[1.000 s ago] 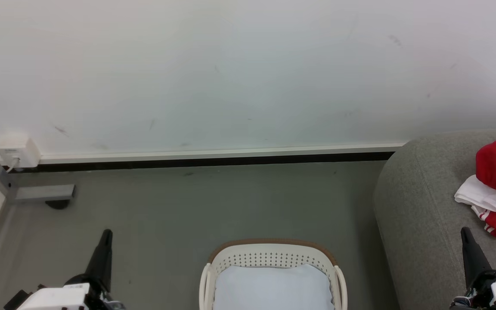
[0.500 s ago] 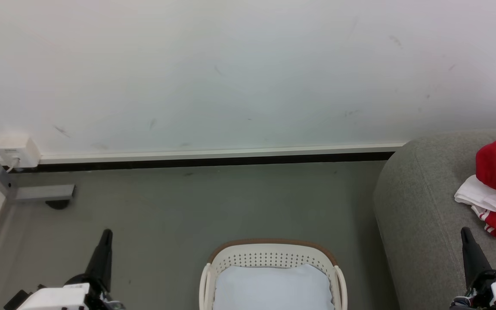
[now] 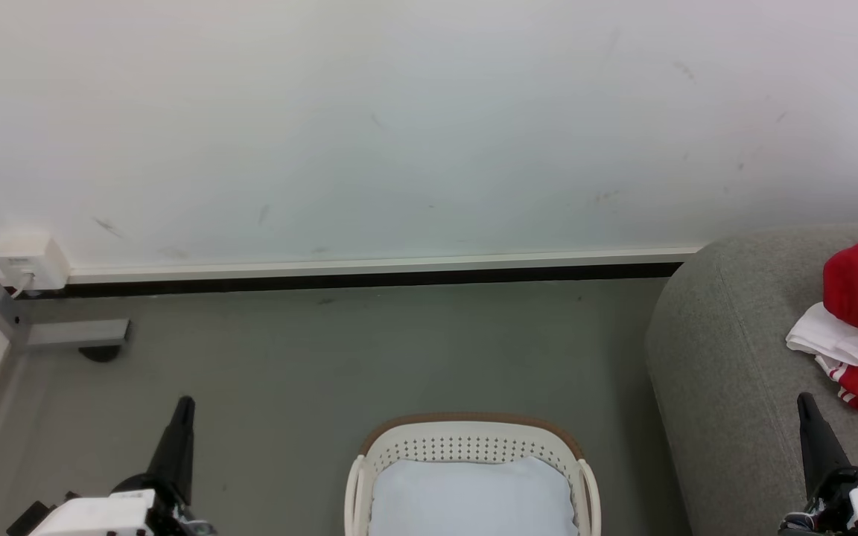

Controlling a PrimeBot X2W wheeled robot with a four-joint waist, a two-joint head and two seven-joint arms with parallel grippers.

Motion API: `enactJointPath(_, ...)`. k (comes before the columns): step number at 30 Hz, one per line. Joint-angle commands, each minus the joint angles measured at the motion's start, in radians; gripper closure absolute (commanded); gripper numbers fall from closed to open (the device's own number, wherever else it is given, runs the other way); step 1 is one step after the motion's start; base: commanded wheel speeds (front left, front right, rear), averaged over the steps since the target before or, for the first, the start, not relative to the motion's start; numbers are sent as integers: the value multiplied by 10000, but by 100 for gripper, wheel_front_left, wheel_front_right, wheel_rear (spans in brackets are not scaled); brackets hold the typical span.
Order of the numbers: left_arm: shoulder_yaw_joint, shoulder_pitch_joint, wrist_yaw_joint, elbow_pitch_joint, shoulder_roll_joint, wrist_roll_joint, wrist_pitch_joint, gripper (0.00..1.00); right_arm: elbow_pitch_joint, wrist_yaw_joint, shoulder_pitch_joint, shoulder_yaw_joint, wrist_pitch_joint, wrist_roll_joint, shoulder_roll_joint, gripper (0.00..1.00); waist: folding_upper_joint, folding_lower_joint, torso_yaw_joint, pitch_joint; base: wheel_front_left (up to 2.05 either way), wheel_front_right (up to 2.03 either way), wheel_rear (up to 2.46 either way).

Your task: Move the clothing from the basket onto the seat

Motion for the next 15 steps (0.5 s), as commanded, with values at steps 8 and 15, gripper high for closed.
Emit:
enactJointPath(8,32,-62,-47,-22,18,-135,49,100,-51,-21,-62,-34,41,14,-66,100,0,-1,0,0,0,0,0)
enactJointPath(15,31,-62,-47,-23,17,-135,48,100,-51,-21,-62,-33,41,15,-66,100,0,-1,0,0,0,0,0)
